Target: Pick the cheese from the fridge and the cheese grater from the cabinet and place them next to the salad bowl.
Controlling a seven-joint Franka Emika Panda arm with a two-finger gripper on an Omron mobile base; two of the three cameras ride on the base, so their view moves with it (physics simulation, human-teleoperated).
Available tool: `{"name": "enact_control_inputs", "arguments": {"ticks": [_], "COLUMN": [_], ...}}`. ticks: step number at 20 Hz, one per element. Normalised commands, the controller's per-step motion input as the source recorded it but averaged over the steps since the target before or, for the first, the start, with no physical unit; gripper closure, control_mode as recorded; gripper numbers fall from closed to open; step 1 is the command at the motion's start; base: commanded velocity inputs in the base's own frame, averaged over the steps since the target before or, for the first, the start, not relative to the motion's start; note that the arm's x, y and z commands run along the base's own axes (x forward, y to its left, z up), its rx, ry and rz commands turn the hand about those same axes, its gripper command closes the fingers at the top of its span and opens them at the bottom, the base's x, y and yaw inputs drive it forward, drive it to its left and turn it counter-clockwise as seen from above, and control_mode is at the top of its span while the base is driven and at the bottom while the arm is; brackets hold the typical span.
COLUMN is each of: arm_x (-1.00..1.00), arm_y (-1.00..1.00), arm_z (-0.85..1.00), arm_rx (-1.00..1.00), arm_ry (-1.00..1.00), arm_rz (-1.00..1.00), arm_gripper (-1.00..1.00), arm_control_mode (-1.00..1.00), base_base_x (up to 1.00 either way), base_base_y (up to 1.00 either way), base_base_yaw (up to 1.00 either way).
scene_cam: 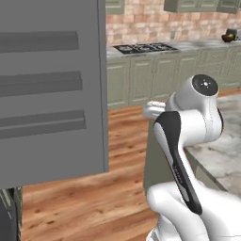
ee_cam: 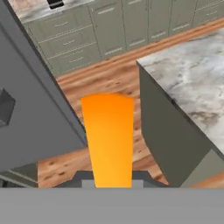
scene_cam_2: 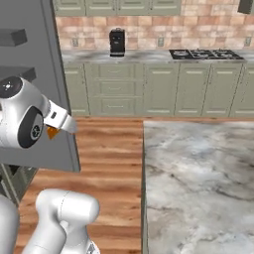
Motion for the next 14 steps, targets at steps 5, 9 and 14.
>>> {"name": "enact_control_inputs", "arguments": {"ticks": [5,9,14], "arm_x": [0.0,0.0,0.0], "arm_y": [0.0,0.0,0.0], "arm_z": [0.0,0.0,0.0], "arm_rx": [0.0,0.0,0.0], "arm_ry": [0.0,0.0,0.0], "arm_rz": [0.0,0.0,0.0], "arm_gripper": [1.0,1.0,1.0], "arm_control_mode": [1.0,1.0,1.0], "base_base_x": [0.01,0.05,0.12], "base_base_y": [0.07,0.06,0.03], "base_base_yaw": [-0.22,-0.26,-0.34]}}
